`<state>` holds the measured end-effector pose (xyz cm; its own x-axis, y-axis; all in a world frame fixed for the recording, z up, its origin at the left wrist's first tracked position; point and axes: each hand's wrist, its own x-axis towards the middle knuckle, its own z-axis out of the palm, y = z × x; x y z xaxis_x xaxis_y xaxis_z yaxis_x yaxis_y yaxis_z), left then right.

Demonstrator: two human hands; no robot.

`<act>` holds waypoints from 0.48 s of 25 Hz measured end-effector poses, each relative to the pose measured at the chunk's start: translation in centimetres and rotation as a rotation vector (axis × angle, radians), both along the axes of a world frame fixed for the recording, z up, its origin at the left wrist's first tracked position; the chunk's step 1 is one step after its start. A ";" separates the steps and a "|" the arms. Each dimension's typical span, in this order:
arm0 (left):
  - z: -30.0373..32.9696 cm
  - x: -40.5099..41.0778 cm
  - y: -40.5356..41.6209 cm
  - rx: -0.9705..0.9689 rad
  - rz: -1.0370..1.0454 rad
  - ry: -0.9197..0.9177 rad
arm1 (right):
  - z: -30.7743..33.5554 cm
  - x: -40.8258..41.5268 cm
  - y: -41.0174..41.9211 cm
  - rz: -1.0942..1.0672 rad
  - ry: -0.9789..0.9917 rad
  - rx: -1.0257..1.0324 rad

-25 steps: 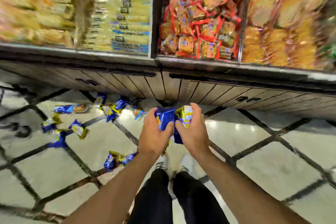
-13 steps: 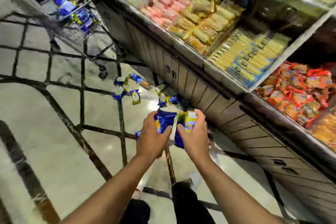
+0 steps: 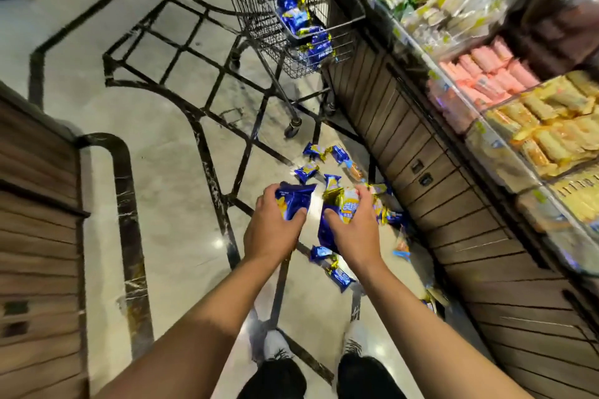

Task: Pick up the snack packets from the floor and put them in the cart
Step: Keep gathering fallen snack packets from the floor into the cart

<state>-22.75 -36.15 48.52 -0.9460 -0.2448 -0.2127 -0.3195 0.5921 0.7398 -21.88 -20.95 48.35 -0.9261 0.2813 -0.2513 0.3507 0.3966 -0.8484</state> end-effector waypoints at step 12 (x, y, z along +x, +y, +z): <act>2.4 -9.5 -12.6 0.029 0.361 0.023 | 1.6 -14.5 -12.8 0.309 0.047 -0.030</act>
<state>-32.21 -48.73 50.97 -0.8041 -0.5583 -0.2040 -0.4874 0.4228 0.7640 -36.37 -33.75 49.97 -0.9775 -0.0223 -0.2096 0.1771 0.4529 -0.8738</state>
